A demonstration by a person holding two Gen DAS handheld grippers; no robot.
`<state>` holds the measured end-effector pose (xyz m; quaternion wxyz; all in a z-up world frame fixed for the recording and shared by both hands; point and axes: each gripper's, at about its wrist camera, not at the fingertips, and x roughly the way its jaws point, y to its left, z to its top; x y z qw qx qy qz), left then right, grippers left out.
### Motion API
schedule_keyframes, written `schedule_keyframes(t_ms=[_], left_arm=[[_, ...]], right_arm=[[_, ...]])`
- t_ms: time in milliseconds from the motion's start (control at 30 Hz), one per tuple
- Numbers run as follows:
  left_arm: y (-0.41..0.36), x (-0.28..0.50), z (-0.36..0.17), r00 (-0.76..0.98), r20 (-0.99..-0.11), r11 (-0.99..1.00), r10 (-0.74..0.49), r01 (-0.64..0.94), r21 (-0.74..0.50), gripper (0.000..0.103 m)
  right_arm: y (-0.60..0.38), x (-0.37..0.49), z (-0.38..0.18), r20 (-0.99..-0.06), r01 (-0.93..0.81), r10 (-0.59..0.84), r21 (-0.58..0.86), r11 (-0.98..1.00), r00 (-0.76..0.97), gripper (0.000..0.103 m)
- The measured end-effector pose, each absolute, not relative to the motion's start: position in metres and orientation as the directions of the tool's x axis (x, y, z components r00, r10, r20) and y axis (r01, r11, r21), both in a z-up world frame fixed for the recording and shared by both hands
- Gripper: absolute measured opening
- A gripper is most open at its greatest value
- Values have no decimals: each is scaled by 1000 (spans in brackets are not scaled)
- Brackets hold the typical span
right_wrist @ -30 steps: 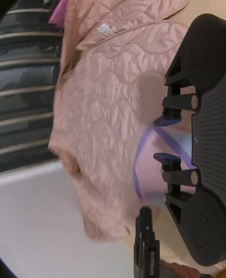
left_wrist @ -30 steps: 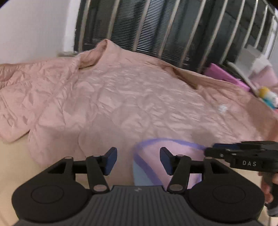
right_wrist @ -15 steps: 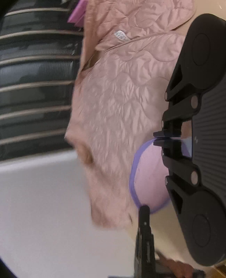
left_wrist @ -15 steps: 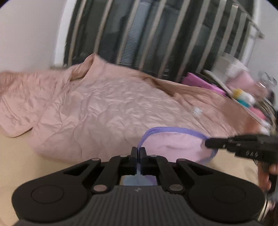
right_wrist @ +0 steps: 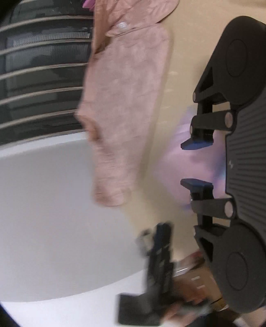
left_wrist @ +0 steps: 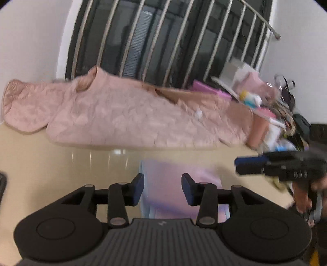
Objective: Fold clothes
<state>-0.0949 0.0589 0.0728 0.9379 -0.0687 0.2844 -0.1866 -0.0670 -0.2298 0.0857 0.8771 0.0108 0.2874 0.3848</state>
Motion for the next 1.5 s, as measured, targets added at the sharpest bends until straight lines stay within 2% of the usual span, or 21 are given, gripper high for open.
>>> schedule_keyframes(t_ms=[67,133,233,333,400,467,500,633,800,900,1167,1433,1500], left_arm=[[44,-76,69,770,-518,928,-372,303,-215,40],[29,-61,57,737,-571,931,-362,316,-182,39],[24,-51,34,693,-646,944,-318,291,-153,40],[42,-59,29,704,-629,944,-329,248,-218,42],[54,-68,34,726,-609,945,-320,205,-253,42],[56,-81,41,747,-570,935,-343,215,-281,49],[54,-86,42,755,-566,941,-330,212,-265,49],[37,-98,37,788,-592,985,-169,157,-72,56],[37,-98,28,759,-622,981,-194,164,-106,56],[43,-97,27,740,-637,976,-216,152,-153,56],[68,-95,22,679,-625,898,-384,118,-424,53],[59,-94,23,686,-622,901,-378,116,-418,52],[57,-94,23,684,-626,903,-376,119,-412,45]], right_arm=[[-220,-55,78,-501,-634,655,243,734,566,28],[-204,-47,59,-572,-590,581,198,783,580,29],[-192,-56,33,-626,-590,565,198,782,538,29],[-201,-73,35,-584,-567,583,238,788,565,29],[-211,-81,42,-529,-533,594,284,797,606,33],[-214,-82,41,-514,-515,581,282,810,632,37],[-214,-81,39,-517,-510,569,269,817,640,38],[-203,-76,27,-562,-492,524,223,841,640,43],[-193,-73,22,-540,-487,529,235,841,655,56],[-188,-72,19,-543,-488,523,223,844,657,56],[-179,-86,13,-535,-513,496,131,848,684,56],[-191,-107,17,-513,-470,493,185,863,703,57],[-190,-110,15,-513,-457,471,164,874,717,57]])
